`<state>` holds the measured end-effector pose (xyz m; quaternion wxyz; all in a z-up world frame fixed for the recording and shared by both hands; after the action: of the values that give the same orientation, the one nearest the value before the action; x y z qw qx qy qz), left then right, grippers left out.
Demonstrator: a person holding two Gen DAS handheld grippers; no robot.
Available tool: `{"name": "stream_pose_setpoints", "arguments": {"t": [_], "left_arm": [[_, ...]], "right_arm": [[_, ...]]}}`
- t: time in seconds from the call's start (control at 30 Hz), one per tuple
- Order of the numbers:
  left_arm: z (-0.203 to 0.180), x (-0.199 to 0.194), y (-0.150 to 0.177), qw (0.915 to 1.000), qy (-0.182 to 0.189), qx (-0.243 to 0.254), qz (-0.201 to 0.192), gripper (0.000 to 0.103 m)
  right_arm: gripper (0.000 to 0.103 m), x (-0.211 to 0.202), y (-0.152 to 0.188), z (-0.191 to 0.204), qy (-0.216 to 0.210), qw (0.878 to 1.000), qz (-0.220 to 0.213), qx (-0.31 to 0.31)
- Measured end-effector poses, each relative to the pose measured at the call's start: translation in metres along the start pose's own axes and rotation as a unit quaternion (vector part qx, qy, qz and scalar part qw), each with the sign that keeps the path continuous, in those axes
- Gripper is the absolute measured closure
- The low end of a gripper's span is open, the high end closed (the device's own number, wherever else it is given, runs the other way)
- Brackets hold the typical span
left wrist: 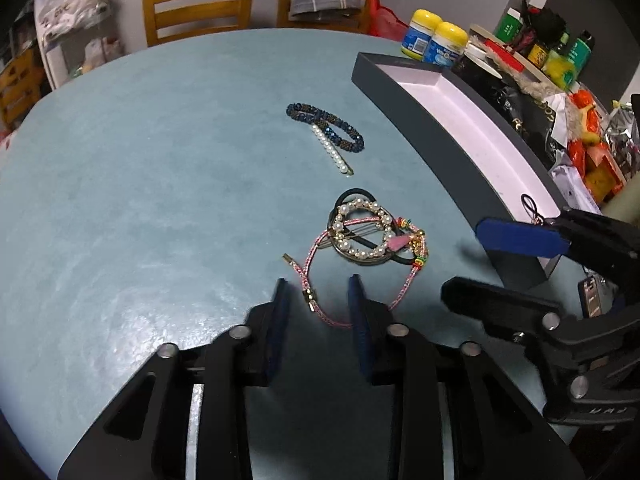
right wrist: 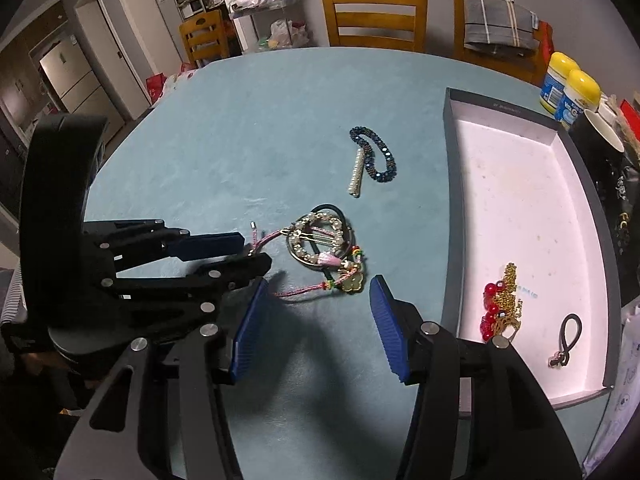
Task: Organize jewelry
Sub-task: 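Grasp the end of the pink string bracelet with the left gripper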
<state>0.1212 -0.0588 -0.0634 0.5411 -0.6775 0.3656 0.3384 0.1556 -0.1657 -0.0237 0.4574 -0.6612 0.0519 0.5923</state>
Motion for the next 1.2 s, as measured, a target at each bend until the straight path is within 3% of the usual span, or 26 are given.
{"name": "stream_pose_setpoints", "arguments": {"t": [0.3, 0.53, 0.8, 1.1, 1.2], "left_arm": [[0.005, -0.001, 0.000, 0.9997, -0.015, 0.018, -0.011, 0.098], [0.010, -0.006, 0.001, 0.9996, -0.021, 0.010, -0.017, 0.098], [0.008, -0.036, -0.014, 0.9985, -0.007, 0.006, -0.055, 0.098], [0.012, -0.051, -0.025, 0.9975, -0.010, 0.005, -0.070, 0.098], [0.016, -0.053, -0.023, 0.9977, -0.013, 0.002, -0.067, 0.098]], "right_arm": [[0.050, -0.001, 0.004, 0.001, -0.007, 1.000, 0.005, 0.001], [0.050, 0.003, 0.003, 0.002, -0.011, 1.000, 0.007, 0.002], [0.050, 0.002, -0.002, 0.003, -0.006, 1.000, -0.006, 0.006], [0.048, 0.001, -0.016, 0.001, 0.053, 0.997, -0.024, 0.046], [0.045, 0.004, -0.019, 0.016, 0.043, 0.997, -0.028, 0.060]]}}
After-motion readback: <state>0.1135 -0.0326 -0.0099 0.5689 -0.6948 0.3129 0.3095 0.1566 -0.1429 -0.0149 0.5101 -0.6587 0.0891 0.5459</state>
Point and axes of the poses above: each gripper's, at about its wrist camera, not at the fingertips, and x roughly the way its jaws point, z to its left, y to its underside, the point moved 9 cm from there along x, roughly the way its jaws point, and after that the axes turned 4 degrees about -x, right-handed, at the moved point
